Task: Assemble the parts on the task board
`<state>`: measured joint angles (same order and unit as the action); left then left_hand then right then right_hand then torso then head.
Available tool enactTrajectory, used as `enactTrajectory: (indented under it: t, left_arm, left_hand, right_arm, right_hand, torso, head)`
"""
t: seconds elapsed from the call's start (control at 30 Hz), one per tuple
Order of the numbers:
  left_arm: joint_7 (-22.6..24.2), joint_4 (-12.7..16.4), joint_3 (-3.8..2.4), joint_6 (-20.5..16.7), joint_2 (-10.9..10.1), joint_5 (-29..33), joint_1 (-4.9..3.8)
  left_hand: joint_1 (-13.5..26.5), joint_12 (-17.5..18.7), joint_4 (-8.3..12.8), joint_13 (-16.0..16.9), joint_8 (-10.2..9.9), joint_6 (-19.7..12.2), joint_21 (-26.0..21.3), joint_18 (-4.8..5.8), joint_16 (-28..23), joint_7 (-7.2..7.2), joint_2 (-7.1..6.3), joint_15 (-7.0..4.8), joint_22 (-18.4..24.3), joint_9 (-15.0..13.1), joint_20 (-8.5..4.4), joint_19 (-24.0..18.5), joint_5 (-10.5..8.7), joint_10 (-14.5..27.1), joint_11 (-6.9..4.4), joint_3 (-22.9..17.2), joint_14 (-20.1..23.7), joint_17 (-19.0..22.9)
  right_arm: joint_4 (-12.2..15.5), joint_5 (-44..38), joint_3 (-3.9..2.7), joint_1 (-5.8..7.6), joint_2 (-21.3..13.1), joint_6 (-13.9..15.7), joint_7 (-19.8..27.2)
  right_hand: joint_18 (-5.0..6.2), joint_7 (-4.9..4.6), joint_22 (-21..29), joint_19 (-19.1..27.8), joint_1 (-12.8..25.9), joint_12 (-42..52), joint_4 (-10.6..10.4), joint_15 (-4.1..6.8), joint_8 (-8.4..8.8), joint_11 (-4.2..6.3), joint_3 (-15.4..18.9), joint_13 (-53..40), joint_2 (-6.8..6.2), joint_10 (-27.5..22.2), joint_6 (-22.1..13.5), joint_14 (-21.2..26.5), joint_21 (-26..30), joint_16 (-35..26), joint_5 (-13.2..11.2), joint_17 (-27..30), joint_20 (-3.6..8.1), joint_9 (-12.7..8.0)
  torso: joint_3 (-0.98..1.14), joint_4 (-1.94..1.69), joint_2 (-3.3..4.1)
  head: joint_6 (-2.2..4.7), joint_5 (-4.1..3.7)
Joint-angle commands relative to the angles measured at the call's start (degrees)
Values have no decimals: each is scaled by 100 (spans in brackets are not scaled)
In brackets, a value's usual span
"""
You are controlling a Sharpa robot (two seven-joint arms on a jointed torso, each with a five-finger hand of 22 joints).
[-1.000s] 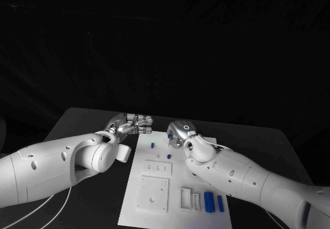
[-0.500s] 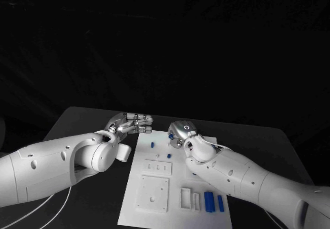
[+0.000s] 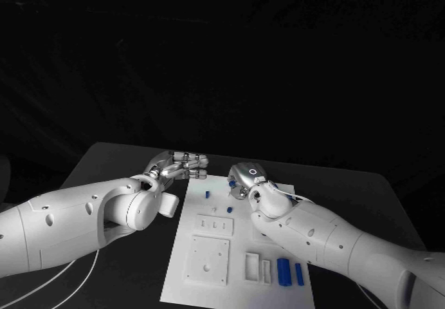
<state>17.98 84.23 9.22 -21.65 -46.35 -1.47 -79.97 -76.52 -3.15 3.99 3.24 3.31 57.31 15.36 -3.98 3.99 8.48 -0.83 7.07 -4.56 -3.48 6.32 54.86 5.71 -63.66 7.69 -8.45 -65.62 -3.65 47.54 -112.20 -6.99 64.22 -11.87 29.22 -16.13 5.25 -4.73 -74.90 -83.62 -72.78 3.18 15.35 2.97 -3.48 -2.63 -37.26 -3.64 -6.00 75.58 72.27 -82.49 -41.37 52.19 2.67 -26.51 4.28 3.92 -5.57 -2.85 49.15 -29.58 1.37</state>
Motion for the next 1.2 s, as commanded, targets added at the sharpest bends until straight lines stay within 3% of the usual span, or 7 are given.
enactTrajectory:
  t: [0.03,0.27,0.3,0.37,0.47,0.8,1.2]
  left_arm:
    - [55,2,-6,39,20,2,-13]
    - [42,-2,-6,45,27,8,-13]
    - [39,0,-6,46,25,10,-14]
    - [35,4,-6,45,20,13,-14]
    - [33,7,-6,40,14,15,-15]
    - [36,59,-6,12,-34,21,-19]
    - [61,112,-5,-18,-170,36,-27]
  left_hand:
    - [24,-27,26,6,24,44,6,8,-17,-8,24,6,9,-9,-2,-20,29,37,0,-8,-5,-6]
    - [37,-27,18,6,25,44,11,7,-17,-7,27,9,12,-10,2,-26,28,47,4,2,1,-5]
    - [44,-27,13,7,24,44,11,8,-17,-7,27,9,12,-10,3,-27,26,48,5,6,1,-6]
    - [48,-27,9,7,24,44,11,8,-17,-8,28,10,12,-9,3,-27,25,49,4,8,1,-6]
    - [48,-27,9,7,24,44,11,8,-17,-8,28,10,12,-9,3,-27,25,49,4,8,1,-6]
    - [48,-27,9,7,24,44,11,8,-17,-8,28,10,12,-9,3,-27,25,49,4,8,1,-6]
    - [24,-28,14,7,25,55,10,4,-16,-11,22,9,14,-10,4,-25,32,49,4,15,1,-6]
  right_arm:
    - [-56,10,11,-10,24,-200,-13]
    - [-152,362,19,8,63,-328,60]
    - [-161,431,20,11,63,-315,78]
    - [-170,513,20,14,63,-290,102]
    - [-169,633,21,18,54,-252,144]
    - [340,773,5,29,-305,112,230]
    - [1420,881,-542,132,-1459,-75,84]
  right_hand:
    - [-7,-19,-413,55,-25,17,-7,5,-10,60,-15,11,35,43,-37,32,151,-62,39,10,18,-2]
    - [178,-159,-73,158,264,6,-235,-172,6,-150,269,31,-185,-719,-641,23,1245,-241,37,110,-137,-35]
    - [244,-198,78,223,481,3,-353,-191,8,-219,480,36,-324,-973,-812,65,1718,-310,64,145,-159,-44]
    - [373,-233,589,68,220,7,-707,-255,2,-287,1479,33,-280,-1302,-996,-67,2350,-579,96,328,-276,-39]
    - [381,-243,810,-62,-6,31,-1079,-274,-12,-322,1942,24,-329,-1524,-1084,-91,2562,-666,152,386,-294,-35]
    - [356,-243,884,-148,-191,11,-1145,-248,-5,-297,1887,33,-375,-1393,-1029,-103,2709,-692,64,407,-269,-38]
    - [284,-225,751,-152,-228,2,-880,-161,-7,-189,1582,30,-408,-850,-970,-96,2627,-653,177,368,-187,-36]
  torso:
    - [-4,3,-5]
    - [-4,1,1]
    - [-1,2,1]
    - [3,5,-1]
    - [1,12,2]
    - [11,39,-5]
    - [56,193,-50]
  head:
    - [-6,5]
    - [8,18]
    - [14,19]
    - [19,25]
    - [23,31]
    - [51,62]
    - [112,123]
